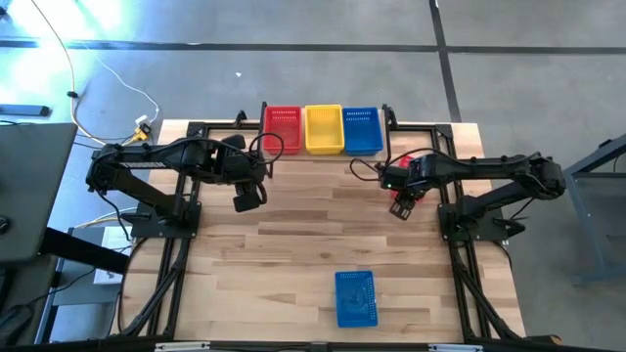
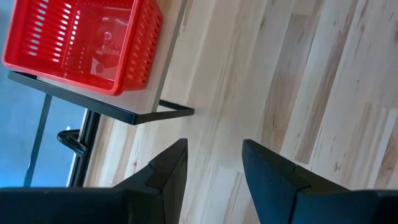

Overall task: Stack baskets on shelf by color
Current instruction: Stack the red bin on top of the red bin on the shelf

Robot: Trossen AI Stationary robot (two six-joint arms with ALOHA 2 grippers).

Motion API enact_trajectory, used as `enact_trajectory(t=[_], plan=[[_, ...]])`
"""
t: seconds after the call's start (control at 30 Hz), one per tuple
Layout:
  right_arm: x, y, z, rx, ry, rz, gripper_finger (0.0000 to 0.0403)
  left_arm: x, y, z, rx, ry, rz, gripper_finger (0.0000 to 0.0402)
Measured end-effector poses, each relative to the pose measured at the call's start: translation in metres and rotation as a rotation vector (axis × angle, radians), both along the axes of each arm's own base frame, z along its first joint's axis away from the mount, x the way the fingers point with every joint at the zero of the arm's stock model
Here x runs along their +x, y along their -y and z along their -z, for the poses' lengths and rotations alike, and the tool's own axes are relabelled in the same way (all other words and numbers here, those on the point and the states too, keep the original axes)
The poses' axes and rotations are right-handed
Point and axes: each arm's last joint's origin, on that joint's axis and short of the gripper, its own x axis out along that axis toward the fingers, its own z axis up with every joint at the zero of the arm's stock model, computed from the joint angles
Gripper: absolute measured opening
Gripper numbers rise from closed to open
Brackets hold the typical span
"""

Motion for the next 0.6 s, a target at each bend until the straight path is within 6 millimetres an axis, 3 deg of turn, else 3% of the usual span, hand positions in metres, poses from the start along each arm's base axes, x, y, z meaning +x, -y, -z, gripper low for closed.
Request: enact_trajectory(t=[0.23, 0.6], plan=[[0.003, 0.001, 0.004, -0.004, -0.034, -0.087, 0.0139, 0.000, 0.000, 0.000, 0.000, 0.006, -0.002, 0.0142], [0.021, 0.004, 0.039, 0.040, -0.221, -0.099, 0.0139, 0.004, -0.001, -0.002, 0.018, 0.042, -0.004, 0.0142]])
